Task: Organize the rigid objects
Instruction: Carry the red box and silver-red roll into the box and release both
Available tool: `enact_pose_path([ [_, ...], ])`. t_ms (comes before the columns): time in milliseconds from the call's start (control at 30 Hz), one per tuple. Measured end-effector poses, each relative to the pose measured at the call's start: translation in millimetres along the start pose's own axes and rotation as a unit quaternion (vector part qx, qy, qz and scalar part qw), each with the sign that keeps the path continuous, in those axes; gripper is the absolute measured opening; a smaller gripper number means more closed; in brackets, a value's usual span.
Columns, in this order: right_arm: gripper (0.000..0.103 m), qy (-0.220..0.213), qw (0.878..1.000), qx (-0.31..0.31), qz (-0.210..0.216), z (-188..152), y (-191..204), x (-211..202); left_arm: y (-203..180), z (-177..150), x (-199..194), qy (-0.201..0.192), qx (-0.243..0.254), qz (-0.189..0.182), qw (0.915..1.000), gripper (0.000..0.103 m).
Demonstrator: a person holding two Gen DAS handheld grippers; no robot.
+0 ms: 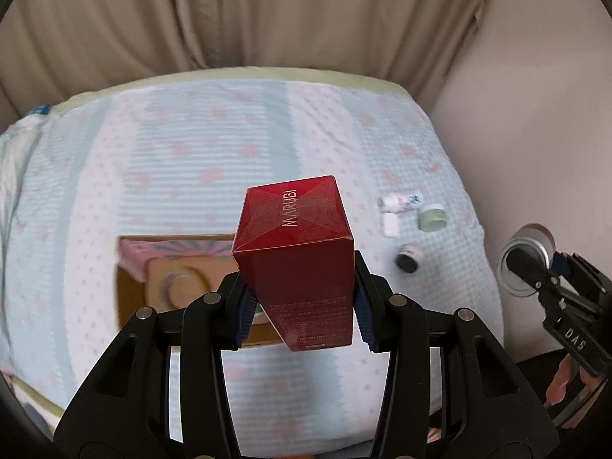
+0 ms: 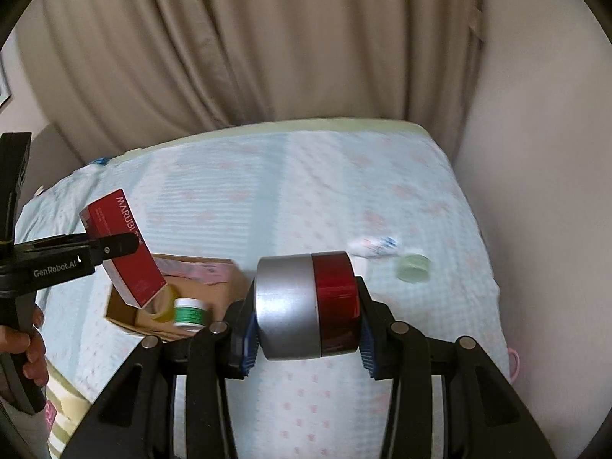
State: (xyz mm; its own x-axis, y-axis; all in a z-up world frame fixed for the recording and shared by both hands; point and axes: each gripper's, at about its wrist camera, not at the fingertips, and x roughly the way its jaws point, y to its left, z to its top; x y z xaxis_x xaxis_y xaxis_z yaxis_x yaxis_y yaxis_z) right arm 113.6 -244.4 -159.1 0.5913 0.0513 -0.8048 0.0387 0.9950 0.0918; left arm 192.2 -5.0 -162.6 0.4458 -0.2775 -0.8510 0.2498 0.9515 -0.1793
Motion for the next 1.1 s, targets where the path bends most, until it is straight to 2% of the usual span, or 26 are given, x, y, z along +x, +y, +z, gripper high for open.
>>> enact_pose_path([
  [133,0.039,-0.009,1.000,-0.009,0.019,6,54,1,55,-9,-18,-0.007,-0.005,0.011,0.9999,0.040],
  [267,0.039,-0.005,1.000,-0.012,0.027,6,98,7,116,-19,-24,0.004,-0.009,0.020,0.9997,0.040],
  [400,0.039,0.012,0.999,-0.002,0.036,4,140,24,161,-28,-14,0.026,-0.005,0.023,0.9994,0.040],
  [567,0.039,0.035,0.999,0.023,0.029,-5,183,54,211,-42,16,0.066,0.012,0.016,0.9976,0.040],
  [833,0.039,0.069,0.995,0.077,-0.005,-22,214,113,247,-51,84,0.132,0.039,-0.004,0.9904,0.040],
  [1100,0.039,0.100,0.989,0.099,-0.042,-32,213,168,243,-51,140,0.169,0.067,-0.009,0.9833,0.040],
])
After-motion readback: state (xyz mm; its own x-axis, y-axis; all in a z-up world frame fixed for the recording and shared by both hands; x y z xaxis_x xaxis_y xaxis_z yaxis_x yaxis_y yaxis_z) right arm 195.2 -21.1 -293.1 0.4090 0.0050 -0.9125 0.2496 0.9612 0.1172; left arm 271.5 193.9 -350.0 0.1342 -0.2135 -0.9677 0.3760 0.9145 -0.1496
